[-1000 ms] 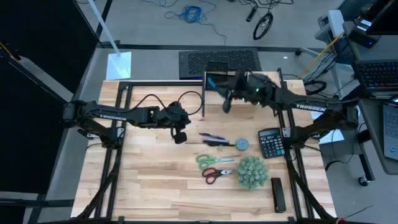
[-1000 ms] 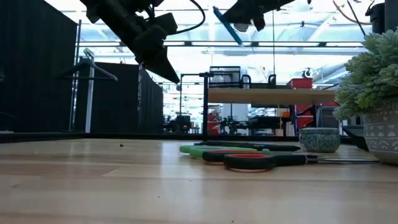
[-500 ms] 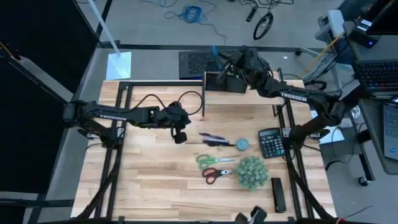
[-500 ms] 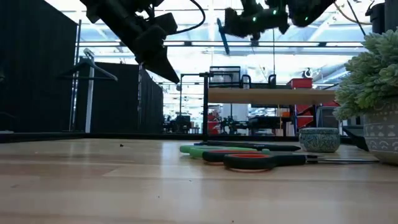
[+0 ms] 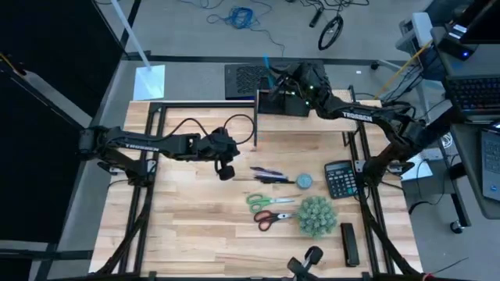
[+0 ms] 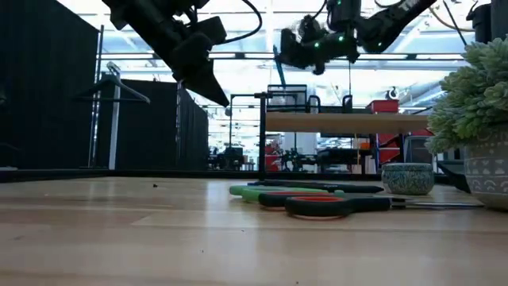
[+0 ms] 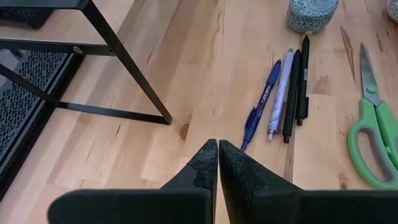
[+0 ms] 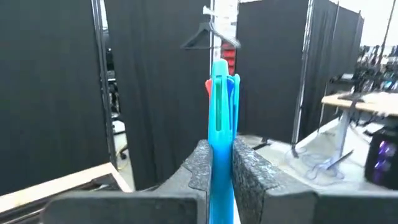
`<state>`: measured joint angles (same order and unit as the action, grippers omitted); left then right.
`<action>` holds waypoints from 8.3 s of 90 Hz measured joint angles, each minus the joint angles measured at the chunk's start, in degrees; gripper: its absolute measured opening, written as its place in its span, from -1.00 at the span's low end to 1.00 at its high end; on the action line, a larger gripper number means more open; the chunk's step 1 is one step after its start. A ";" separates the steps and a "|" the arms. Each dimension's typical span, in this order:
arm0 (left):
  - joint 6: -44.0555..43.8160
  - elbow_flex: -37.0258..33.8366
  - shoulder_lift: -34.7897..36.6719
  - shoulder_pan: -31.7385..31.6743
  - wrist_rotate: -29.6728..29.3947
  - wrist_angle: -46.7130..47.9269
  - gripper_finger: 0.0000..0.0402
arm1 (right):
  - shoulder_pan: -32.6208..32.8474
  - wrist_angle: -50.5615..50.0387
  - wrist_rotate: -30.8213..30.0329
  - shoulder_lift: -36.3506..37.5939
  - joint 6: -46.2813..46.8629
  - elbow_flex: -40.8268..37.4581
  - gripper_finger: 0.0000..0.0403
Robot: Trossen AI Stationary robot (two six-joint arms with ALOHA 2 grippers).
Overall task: Pick and place office supplies into organizer
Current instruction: Put the light blue pen into the black desk organizer on the shelf, then adjust the black desk organizer on the shelf, then put the black pen into the black desk organizer on the shelf
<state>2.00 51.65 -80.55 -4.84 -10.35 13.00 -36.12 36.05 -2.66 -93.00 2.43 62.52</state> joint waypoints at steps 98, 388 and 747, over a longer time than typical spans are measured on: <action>0.14 0.01 0.00 -0.01 0.02 -0.02 -0.98 | 0.67 -2.83 -0.07 -3.79 3.95 -0.02 -0.44; -0.09 0.03 0.00 0.11 1.00 -0.05 -0.98 | 11.28 -66.99 5.00 29.22 2.03 -7.67 -0.94; -0.87 4.21 3.76 0.11 -2.12 10.10 -0.98 | -2.19 -12.02 9.01 -3.50 0.00 4.39 -0.96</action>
<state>1.13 55.86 -76.79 -4.73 -12.47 23.09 -38.30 24.04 6.35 -96.51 2.43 66.92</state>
